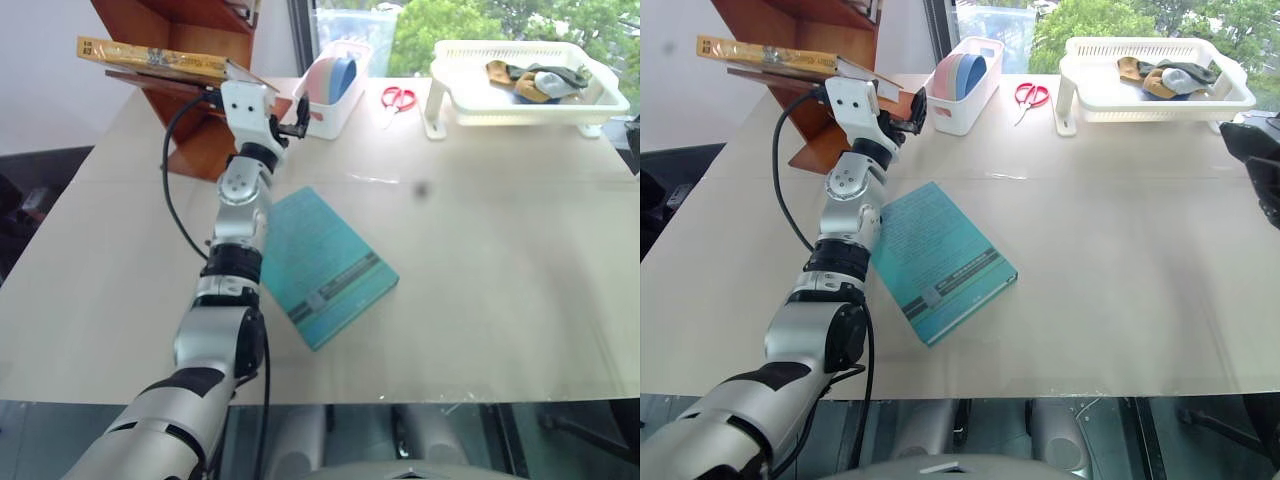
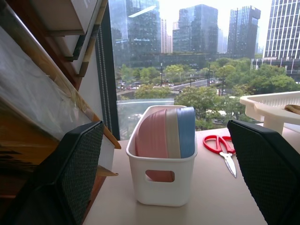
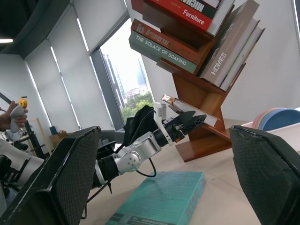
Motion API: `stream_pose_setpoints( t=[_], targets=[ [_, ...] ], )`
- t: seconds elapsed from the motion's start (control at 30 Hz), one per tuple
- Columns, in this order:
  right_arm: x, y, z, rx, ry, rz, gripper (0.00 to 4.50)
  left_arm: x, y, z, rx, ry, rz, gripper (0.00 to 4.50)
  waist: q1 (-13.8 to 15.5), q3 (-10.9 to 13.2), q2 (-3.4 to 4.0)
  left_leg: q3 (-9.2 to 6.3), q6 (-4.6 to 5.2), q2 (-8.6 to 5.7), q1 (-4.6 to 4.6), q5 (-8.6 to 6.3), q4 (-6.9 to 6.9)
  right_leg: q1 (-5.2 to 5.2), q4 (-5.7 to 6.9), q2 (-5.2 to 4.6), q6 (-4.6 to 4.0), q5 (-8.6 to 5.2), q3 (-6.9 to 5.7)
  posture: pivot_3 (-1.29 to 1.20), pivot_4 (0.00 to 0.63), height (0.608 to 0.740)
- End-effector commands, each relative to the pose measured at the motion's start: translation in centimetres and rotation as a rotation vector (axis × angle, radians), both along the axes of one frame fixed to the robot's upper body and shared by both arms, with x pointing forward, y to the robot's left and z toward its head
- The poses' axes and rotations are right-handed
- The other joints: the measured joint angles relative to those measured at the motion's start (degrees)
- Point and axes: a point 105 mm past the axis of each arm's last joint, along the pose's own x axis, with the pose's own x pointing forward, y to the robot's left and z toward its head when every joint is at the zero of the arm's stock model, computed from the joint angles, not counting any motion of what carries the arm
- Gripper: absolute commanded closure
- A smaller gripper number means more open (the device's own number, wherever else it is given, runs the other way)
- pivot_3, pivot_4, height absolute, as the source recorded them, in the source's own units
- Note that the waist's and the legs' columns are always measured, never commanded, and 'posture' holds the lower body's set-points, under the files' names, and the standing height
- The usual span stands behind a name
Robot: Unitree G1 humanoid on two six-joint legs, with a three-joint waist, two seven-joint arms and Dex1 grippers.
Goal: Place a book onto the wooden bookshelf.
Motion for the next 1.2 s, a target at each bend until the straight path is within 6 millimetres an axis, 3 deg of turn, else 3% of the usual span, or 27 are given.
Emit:
stream_pose_setpoints(
  t=[0.03, 0.23, 0.4, 0.7, 0.9, 1.03, 1.2],
  targets=[
    [-0.7, 0.1, 1.0, -0.010, -0.062, 0.003, 0.00, -0.7, 1.2, 1.0, -0.019, -0.036, 0.009, 0.04, 0.0, 0.0, 0.00, 0.00, 0.00, 0.00, 0.00, 0.00, 0.00, 0.00, 0.00, 0.00, 0.00, 0.00, 0.00, 0.00, 0.150, 0.740],
    [-0.6, 0.1, 0.7, -0.016, -0.045, -0.002, 0.00, -2.3, 2.0, 0.9, 0.047, -0.035, -0.004, 0.04, 0.0, 0.0, 0.00, 0.00, 0.00, 0.03, 0.00, 0.00, -0.09, 0.00, -0.06, -0.01, 0.00, 0.00, 0.02, 0.00, 0.150, 0.740],
    [-0.6, 0.1, 0.1, -0.021, -0.024, -0.002, 0.00, -4.8, 2.4, 0.7, 0.079, 0.022, -0.095, 0.04, 0.0, 0.0, 0.00, -0.01, 0.00, 0.04, 0.00, 0.00, -0.18, -0.01, -0.13, -0.01, -0.01, 0.00, 0.01, 0.00, 0.150, 0.740],
    [0.0, 0.7, -1.0, -0.019, 0.009, 0.018, 0.00, -8.6, 3.6, -2.8, 0.060, 0.241, -0.183, 0.04, 0.7, 0.0, 0.01, -0.10, 0.00, 0.05, -0.04, 0.00, -0.45, 0.06, -0.58, -0.07, 0.01, 0.03, -0.09, 0.00, 0.150, 0.740],
    [0.3, 1.1, -2.3, -0.054, 0.043, 0.018, 0.00, -12.7, 5.5, -5.9, 0.120, 0.419, -0.273, 0.04, 0.5, 0.0, 0.01, -0.03, 0.00, 0.06, -0.02, 0.00, -0.70, 0.04, -0.74, -0.09, 0.02, 0.03, -0.03, 0.00, 0.150, 0.740],
    [1.6, 1.6, -5.5, -0.176, 0.110, -0.053, 0.00, -15.5, 7.4, -7.8, 0.056, 0.556, -0.314, 0.04, 0.5, 0.0, 0.02, -0.04, 0.00, 0.10, 0.03, -0.01, -0.74, 0.04, -0.75, -0.08, 0.01, 0.03, -0.03, 0.00, 0.150, 0.740],
    [2.5, 2.7, -9.6, -0.362, 0.138, -0.076, 0.00, -18.1, 7.7, -9.4, 0.062, 0.625, -0.388, 0.04, 0.5, 0.0, 0.01, -0.05, -0.01, 0.12, 0.08, -0.01, -0.73, 0.04, -0.75, -0.14, 0.01, 0.03, 0.04, 0.00, 0.150, 0.740]
  ],
)
